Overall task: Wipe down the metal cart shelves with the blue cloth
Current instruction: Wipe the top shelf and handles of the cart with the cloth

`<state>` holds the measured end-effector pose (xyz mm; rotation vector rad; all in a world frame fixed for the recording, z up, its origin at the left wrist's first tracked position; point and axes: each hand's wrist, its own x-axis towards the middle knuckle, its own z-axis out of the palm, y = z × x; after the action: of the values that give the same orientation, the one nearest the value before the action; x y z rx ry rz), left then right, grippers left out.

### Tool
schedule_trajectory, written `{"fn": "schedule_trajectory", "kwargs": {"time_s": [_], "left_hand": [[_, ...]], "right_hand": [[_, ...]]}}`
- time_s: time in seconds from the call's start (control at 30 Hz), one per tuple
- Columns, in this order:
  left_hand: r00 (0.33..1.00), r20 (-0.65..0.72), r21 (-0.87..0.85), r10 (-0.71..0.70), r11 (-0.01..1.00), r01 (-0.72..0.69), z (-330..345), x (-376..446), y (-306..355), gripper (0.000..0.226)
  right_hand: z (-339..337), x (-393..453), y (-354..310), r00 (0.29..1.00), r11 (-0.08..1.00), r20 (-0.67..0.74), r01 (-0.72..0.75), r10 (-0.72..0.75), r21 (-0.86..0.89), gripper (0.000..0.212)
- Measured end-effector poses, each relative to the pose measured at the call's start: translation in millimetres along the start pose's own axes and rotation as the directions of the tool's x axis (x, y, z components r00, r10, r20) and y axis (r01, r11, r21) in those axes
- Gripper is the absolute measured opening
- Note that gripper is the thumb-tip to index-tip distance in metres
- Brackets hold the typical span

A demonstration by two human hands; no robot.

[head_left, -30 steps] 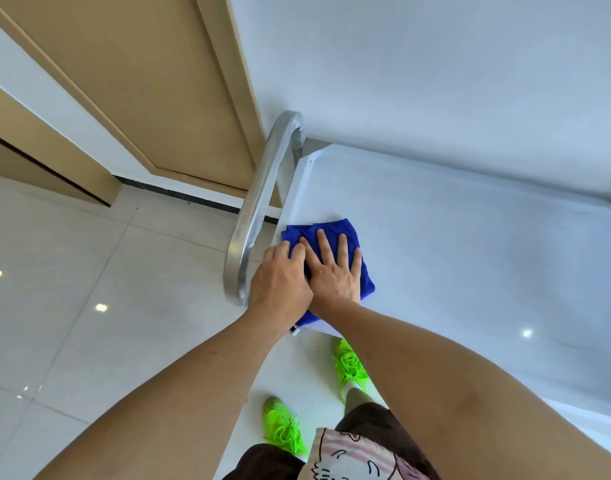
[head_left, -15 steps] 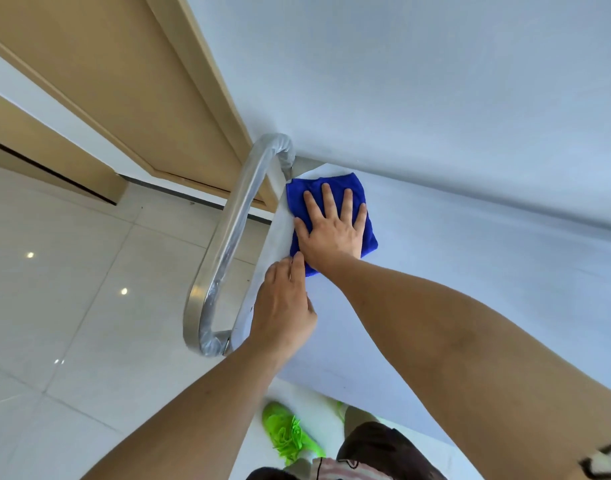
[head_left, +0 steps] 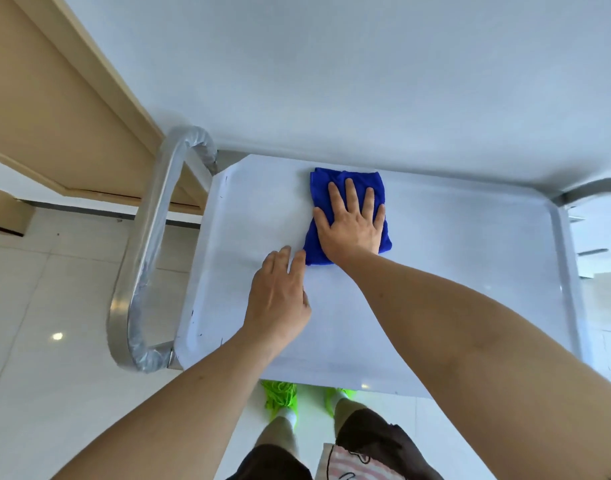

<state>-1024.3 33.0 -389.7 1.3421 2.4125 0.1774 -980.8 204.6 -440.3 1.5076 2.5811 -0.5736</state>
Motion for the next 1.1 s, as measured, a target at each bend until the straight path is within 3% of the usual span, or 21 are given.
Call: {"fn": "schedule_trajectory", "kwargs": {"time_s": [0.33,0.67,0.9,1.1], "left_hand": [[0.993,0.043,0.08,0.112,0.99,-0.115,20,32,82,0.052],[0.972,0.137,0.142,0.19,0.968,-0.209,68,34,229,0.061],[0.972,0.204,0.252,0.12,0.953,-0.17,77,51,270,0.073],[0.962,0.262,0.198,0.074,0.972,-0.129,86,41,285,0.075]], "right_hand": [[-34,-1,102,0.998,0.999,-0.04,-0.048,0.049,0.014,0.066],[-81,-5,276,0.975,0.977,-0.063,-0.209,0.212,0.046,0.067],[-100,-22,340,0.953,0.957,-0.094,-0.284,0.288,0.055,0.067],[-82,-79,352,0.918,0.918,-0.05,-0.392,0.395,0.059,0.07]]}}
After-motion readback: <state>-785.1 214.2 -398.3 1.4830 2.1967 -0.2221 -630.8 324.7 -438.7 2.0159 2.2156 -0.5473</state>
